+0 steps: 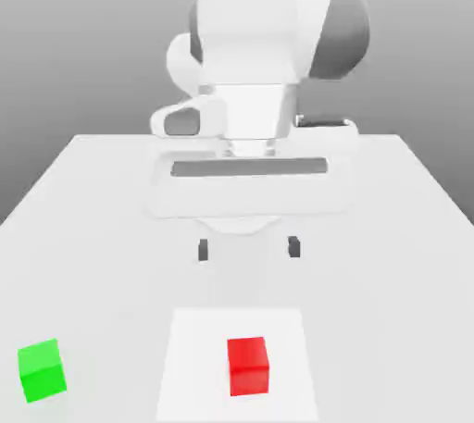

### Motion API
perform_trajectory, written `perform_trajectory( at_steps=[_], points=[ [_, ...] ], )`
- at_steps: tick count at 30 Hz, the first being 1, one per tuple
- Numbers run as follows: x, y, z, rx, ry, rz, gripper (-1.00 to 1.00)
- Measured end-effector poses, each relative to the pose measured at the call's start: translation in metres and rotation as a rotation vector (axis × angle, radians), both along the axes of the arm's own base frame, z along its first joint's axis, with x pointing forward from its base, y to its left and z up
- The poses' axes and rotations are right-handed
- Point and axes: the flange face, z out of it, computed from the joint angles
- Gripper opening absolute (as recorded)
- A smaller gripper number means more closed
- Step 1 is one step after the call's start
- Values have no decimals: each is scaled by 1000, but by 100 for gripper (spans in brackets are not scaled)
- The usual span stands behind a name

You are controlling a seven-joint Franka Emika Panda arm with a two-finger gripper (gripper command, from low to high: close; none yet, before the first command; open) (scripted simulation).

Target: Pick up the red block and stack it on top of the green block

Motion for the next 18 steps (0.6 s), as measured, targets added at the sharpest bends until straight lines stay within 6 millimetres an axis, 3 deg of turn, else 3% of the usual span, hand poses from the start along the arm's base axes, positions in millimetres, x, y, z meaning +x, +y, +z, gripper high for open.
perform_trajectory(
  at_steps=[4,9,10,16,18],
  points=[
    [-21,1,-77,-8,123,18,0],
    [-26,1,-141,-10,150,21,0],
    [-27,1,-151,-10,151,21,-100],
    [-27,1,-157,-10,151,21,-100],
    [-27,1,-146,-10,151,21,-100]
  ],
)
